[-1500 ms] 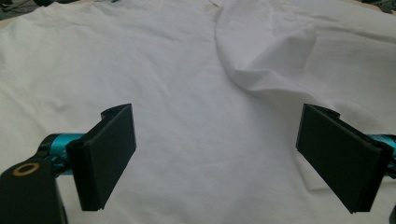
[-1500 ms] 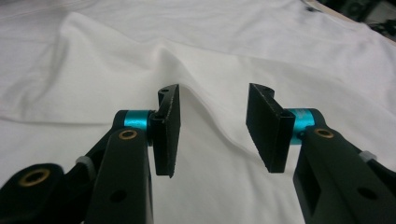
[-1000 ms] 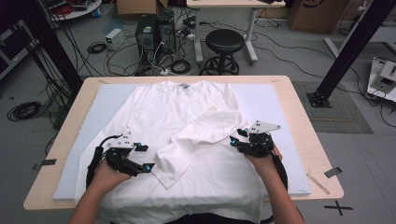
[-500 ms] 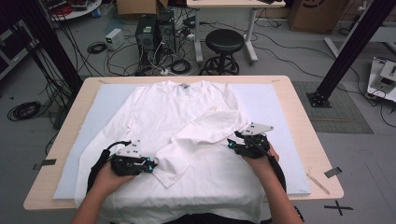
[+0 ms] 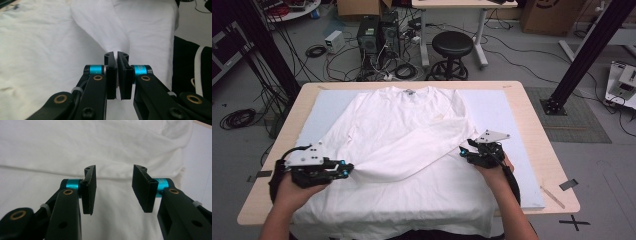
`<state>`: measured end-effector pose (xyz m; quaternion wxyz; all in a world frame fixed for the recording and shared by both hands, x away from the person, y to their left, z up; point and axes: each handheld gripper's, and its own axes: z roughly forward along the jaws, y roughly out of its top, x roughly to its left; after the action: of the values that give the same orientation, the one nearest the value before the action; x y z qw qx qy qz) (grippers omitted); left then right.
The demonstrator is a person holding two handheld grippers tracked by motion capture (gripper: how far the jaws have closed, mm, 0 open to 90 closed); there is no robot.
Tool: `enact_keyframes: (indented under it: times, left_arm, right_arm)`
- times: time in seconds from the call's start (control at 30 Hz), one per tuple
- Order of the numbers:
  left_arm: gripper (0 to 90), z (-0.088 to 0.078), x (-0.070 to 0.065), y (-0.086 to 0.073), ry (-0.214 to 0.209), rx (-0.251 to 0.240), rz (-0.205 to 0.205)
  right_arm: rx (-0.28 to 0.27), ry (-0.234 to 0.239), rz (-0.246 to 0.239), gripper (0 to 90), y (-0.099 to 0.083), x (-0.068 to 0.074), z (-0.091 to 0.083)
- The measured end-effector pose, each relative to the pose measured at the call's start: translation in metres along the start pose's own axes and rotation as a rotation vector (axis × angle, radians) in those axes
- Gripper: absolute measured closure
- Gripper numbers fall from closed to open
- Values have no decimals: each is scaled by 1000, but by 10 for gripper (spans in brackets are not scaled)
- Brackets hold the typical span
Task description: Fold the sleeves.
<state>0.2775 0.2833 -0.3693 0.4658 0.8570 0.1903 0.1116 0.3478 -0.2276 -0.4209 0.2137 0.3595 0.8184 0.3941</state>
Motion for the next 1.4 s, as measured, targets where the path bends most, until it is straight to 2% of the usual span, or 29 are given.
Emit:
enact_keyframes:
  times: [0.03,0.07,0.17,0.2,0.23,0.3,0.37,0.43,0.47,0.5,0.57,0.6,0.63,0.67,0.7,0.77,0.8,0.83,0.87,0.9,0.93,1.0,1.03,1.1,1.13,1.17,1.23,1.27,1.4]
  left_arm:
    - [859,0,0,0,0,0,0]
    - [858,-6,8,-9,10,20,-48]
    - [858,2,19,-28,39,64,-126]
    - [855,5,22,-32,51,73,-139]
    - [838,8,24,-36,68,68,-159]
    - [716,9,27,-37,102,46,-191]
    - [605,5,28,-33,122,8,-183]
    - [561,1,25,-28,112,-33,-169]
    - [547,1,25,-28,112,-33,-169]
    - [529,0,18,-21,76,-43,-119]
    - [516,4,12,-18,44,-34,-85]
    - [505,4,12,-18,44,-34,-85]
    - [504,11,3,-17,5,-7,-54]
    - [504,11,3,-17,5,-7,-54]
    - [504,18,-4,-19,-20,11,-39]
    - [501,33,-14,-24,-51,46,-37]
    - [501,33,-14,-24,-51,46,-37]
    - [501,42,-17,-25,-62,76,-31]
    - [503,42,-17,-25,-62,76,-31]
    - [513,52,-18,-27,-67,113,-23]
    - [531,52,-18,-27,-67,113,-23]
    - [553,59,-18,-29,-76,143,-17]
    - [602,67,-18,-32,-86,177,-4]
    - [626,70,-18,-32,-80,196,-1]
    - [685,73,-18,-33,-77,214,10]
    - [775,74,-17,-33,-67,208,14]
    - [811,73,-16,-31,-76,212,20]
    - [860,71,-17,-30,-79,194,15]
    - [876,64,-15,-24,-107,162,19]
  right_arm:
    - [-4,-4,0,557,0,0,0]
    - [-2,-5,7,557,0,-1,-1]
    - [-1,-8,8,557,0,-1,0]
    - [-1,-10,9,557,0,-1,0]
    - [1,-10,8,557,0,-1,0]
    - [4,-10,8,557,0,-1,0]
    - [1,-11,7,557,0,-1,0]
    - [1,-12,10,557,-1,-2,0]
    - [1,-12,10,557,-1,-2,0]
    - [7,-11,10,557,0,-1,2]
    - [8,-9,2,557,0,-1,2]
    - [7,-10,6,557,0,0,2]
    - [6,-10,2,557,0,0,1]
    - [6,-10,2,557,0,0,1]
    - [5,-8,0,557,0,0,1]
    - [4,-7,4,557,0,0,2]
    - [4,-7,4,557,0,0,2]
    - [6,-7,5,557,0,0,2]
    - [6,-7,5,557,0,0,2]
    - [4,-7,-2,557,0,0,2]
    - [4,-7,-2,557,0,0,2]
    - [6,-7,-1,557,0,1,2]
    - [7,-7,-1,557,0,1,2]
    - [7,-8,1,557,0,1,3]
    - [11,-8,-2,557,-1,0,4]
    - [19,-10,-1,557,-1,0,5]
    - [20,-10,-2,557,-1,1,6]
    - [23,-12,-2,557,-1,1,6]
    - [17,-14,-3,557,-1,1,5]
